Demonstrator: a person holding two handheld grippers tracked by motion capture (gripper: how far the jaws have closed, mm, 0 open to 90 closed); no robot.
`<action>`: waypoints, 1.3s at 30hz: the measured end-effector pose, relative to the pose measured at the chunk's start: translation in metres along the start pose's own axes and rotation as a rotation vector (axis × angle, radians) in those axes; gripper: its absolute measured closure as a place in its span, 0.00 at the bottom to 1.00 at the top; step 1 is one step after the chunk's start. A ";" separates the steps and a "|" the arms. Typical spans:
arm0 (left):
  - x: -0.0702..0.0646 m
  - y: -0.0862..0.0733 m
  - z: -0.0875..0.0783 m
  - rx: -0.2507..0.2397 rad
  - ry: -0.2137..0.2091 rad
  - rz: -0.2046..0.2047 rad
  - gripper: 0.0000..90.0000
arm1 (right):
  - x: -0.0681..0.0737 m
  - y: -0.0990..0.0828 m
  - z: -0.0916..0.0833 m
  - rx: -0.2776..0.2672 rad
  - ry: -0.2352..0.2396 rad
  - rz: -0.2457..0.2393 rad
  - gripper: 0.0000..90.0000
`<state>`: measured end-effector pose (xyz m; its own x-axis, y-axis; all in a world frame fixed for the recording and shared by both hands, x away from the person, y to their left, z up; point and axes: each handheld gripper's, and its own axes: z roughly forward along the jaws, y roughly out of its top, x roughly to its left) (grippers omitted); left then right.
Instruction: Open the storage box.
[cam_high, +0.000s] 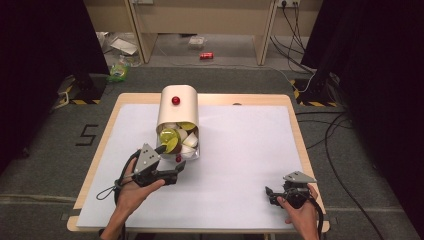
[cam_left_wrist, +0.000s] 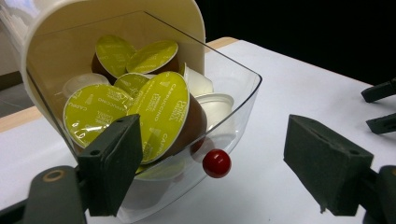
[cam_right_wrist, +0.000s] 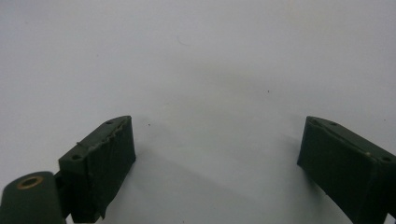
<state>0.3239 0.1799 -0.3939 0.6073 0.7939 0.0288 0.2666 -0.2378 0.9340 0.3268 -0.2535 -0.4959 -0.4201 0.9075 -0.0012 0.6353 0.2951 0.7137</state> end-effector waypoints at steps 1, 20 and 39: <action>-0.001 0.000 -0.001 -0.001 0.003 0.003 0.21 | 0.000 0.000 0.000 0.000 -0.001 0.001 0.12; -0.006 -0.006 -0.009 -0.006 -0.007 -0.011 0.21 | 0.000 0.000 0.000 0.000 -0.001 0.000 0.12; -0.005 -0.007 -0.010 -0.013 -0.001 -0.063 0.23 | 0.000 0.000 0.000 0.001 0.000 0.005 0.12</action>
<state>0.3113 0.1833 -0.3971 0.5900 0.8068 -0.0308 0.2945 -0.1795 0.9386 0.3266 -0.2532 -0.4959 -0.4167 0.9090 0.0020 0.6382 0.2910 0.7128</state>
